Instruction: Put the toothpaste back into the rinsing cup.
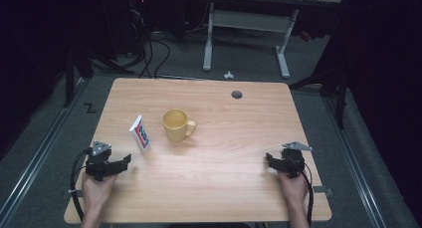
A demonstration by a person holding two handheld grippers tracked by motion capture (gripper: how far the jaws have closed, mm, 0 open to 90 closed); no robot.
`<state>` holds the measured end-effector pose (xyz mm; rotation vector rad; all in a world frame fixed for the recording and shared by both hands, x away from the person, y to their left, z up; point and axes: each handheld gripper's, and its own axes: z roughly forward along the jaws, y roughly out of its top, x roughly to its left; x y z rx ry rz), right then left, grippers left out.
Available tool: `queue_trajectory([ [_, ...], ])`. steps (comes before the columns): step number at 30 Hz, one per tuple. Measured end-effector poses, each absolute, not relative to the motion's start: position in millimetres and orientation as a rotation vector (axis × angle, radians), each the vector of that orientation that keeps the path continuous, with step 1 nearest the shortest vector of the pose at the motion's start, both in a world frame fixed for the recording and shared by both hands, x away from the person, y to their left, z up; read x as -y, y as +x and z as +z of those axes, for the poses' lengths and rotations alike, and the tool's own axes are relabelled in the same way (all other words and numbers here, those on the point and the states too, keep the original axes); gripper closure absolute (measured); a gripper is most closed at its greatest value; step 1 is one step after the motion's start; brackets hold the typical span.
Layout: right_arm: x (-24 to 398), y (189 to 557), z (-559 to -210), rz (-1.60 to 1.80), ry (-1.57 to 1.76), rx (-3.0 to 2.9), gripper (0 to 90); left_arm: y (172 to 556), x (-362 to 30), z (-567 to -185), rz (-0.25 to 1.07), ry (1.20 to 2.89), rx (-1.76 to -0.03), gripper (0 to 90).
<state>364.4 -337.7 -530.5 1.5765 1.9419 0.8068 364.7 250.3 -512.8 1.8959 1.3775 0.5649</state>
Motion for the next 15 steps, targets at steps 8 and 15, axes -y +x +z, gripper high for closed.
queue_trajectory([
  [8, 338, 364, -530, 0.808, 1.574, -1.945, 25.2, 357, -240, -506, 0.536, 1.877, -1.342, 25.4],
  [15, 338, 364, -530, 0.809, 1.573, -1.946, 25.2, 354, -233, -502, 0.595, 1.835, -1.312, 26.9],
])
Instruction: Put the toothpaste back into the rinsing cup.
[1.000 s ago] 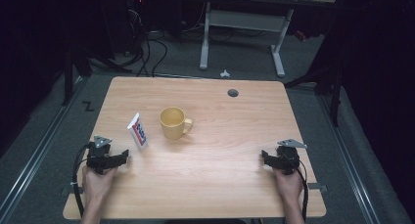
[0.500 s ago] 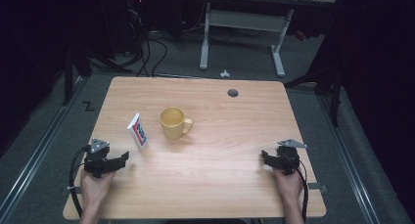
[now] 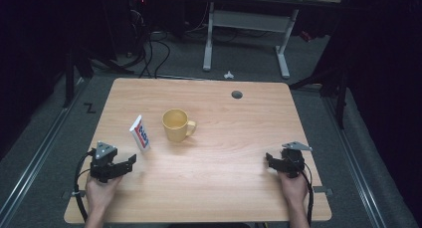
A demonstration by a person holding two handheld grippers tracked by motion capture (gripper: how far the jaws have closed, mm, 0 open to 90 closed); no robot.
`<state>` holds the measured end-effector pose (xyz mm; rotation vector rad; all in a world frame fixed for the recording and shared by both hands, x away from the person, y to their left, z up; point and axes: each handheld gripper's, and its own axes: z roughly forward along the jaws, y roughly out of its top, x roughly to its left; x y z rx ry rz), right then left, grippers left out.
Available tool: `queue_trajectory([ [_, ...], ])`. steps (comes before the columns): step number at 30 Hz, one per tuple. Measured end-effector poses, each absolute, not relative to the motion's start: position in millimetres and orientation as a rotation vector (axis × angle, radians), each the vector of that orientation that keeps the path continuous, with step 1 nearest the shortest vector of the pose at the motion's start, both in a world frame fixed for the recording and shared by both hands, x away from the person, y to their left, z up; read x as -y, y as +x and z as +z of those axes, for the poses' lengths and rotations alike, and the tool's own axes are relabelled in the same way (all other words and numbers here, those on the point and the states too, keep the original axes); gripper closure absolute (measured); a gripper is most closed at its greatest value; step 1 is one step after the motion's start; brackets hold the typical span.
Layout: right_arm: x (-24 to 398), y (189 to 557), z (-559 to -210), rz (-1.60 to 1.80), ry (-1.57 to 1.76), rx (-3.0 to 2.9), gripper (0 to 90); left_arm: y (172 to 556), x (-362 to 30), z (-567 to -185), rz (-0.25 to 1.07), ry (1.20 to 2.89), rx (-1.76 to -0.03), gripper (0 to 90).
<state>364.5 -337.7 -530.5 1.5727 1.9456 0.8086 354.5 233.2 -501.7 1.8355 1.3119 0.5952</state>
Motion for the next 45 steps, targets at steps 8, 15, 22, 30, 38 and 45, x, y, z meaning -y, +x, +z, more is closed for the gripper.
queue_trajectory([
  [8, 338, 364, -531, 0.810, 1.571, -1.947, 25.2, 358, -223, -497, 0.615, 1.830, -1.245, 28.0],
  [15, 337, 364, -531, 0.811, 1.568, -1.950, 25.2, 364, -218, -490, 0.612, 1.852, -1.233, 27.4],
  [22, 337, 364, -530, 0.812, 1.567, -1.952, 25.2, 369, -214, -485, 0.612, 1.848, -1.236, 31.3],
  [30, 337, 364, -530, 0.811, 1.567, -1.953, 25.2, 374, -204, -479, 0.650, 1.855, -1.220, 34.9],
  [38, 337, 364, -530, 0.809, 1.566, -1.955, 25.2, 384, -196, -472, 0.705, 1.848, -1.238, 39.2],
  [45, 337, 364, -530, 0.810, 1.564, -1.956, 25.2, 389, -191, -470, 0.722, 1.830, -1.232, 45.1],
])
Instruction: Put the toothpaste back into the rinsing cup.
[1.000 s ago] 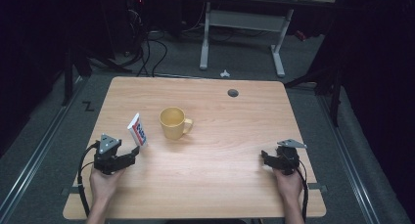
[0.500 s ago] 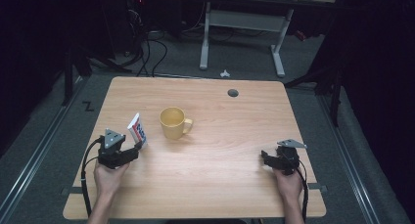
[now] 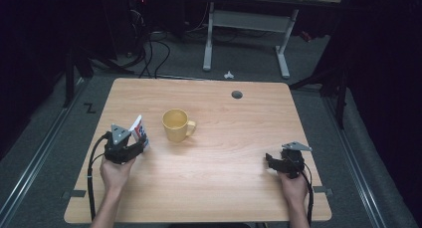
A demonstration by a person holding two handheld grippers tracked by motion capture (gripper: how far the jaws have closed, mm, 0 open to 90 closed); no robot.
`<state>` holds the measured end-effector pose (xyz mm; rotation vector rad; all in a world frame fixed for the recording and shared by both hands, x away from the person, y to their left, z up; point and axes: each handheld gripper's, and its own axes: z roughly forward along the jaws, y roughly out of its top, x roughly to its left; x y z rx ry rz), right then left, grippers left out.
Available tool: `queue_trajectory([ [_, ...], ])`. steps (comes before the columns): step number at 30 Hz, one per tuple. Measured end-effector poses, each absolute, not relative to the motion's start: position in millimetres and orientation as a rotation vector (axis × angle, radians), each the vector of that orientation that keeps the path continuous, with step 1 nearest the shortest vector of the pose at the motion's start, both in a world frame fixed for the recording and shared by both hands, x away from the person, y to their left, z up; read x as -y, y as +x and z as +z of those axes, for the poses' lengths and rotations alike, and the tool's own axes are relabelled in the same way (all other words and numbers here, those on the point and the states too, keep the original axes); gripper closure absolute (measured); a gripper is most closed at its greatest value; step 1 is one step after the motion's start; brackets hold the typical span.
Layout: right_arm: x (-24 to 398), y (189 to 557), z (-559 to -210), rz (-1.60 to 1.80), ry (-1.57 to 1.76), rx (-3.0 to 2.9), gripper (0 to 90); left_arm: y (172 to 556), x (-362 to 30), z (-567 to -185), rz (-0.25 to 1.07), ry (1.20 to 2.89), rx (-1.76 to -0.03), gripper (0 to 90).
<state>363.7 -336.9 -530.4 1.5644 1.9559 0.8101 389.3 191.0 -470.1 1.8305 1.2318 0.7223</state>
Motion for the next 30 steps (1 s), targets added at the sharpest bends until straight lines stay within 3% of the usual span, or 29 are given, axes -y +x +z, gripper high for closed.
queue_trajectory([
  [6, 337, 364, -530, 0.810, 1.565, -1.955, 25.2, 396, -186, -467, 0.719, 1.838, -1.238, 45.5],
  [16, 337, 363, -530, 0.812, 1.564, -1.957, 25.1, 400, -183, -469, 0.728, 1.819, -1.261, 61.4],
  [30, 337, 363, -530, 0.812, 1.564, -1.957, 25.2, 400, -183, -469, 0.725, 1.802, -1.265, 68.2],
])
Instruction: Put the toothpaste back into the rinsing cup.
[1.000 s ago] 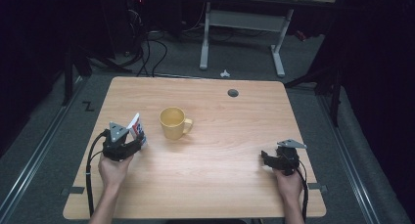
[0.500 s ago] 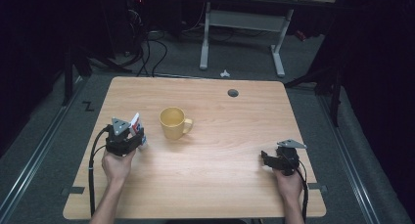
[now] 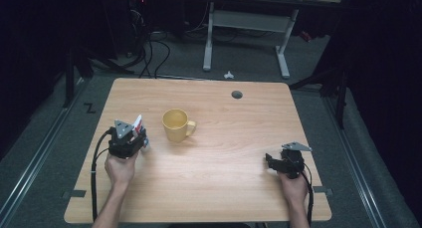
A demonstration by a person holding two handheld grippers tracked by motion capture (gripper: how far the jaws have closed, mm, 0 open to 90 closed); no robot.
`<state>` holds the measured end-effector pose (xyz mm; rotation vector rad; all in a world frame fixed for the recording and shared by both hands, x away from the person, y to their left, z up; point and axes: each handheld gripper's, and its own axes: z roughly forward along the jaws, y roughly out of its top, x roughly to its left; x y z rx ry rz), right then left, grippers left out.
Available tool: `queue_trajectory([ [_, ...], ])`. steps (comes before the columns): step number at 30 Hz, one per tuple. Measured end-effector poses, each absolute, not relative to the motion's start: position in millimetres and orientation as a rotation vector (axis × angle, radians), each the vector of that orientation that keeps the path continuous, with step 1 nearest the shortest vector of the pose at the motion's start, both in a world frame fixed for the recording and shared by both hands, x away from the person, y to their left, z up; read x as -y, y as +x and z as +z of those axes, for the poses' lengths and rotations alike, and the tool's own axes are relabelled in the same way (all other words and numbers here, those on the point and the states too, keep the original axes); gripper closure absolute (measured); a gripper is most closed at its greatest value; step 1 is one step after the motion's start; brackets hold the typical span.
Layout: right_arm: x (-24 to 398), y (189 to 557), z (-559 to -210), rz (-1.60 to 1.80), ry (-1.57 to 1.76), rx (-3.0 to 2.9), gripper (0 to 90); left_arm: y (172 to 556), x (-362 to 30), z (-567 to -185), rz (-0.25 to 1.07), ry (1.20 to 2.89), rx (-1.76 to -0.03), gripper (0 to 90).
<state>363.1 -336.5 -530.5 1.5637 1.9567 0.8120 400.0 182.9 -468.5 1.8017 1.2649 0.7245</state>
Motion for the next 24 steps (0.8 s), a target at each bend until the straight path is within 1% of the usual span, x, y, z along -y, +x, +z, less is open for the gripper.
queue_trajectory([
  [12, 337, 363, -530, 0.812, 1.563, -1.957, 25.2, 398, -185, -466, 0.713, 1.820, -1.240, 69.3],
  [24, 336, 363, -530, 0.810, 1.563, -1.958, 25.1, 393, -189, -450, 0.681, 1.821, -1.191, 69.5],
])
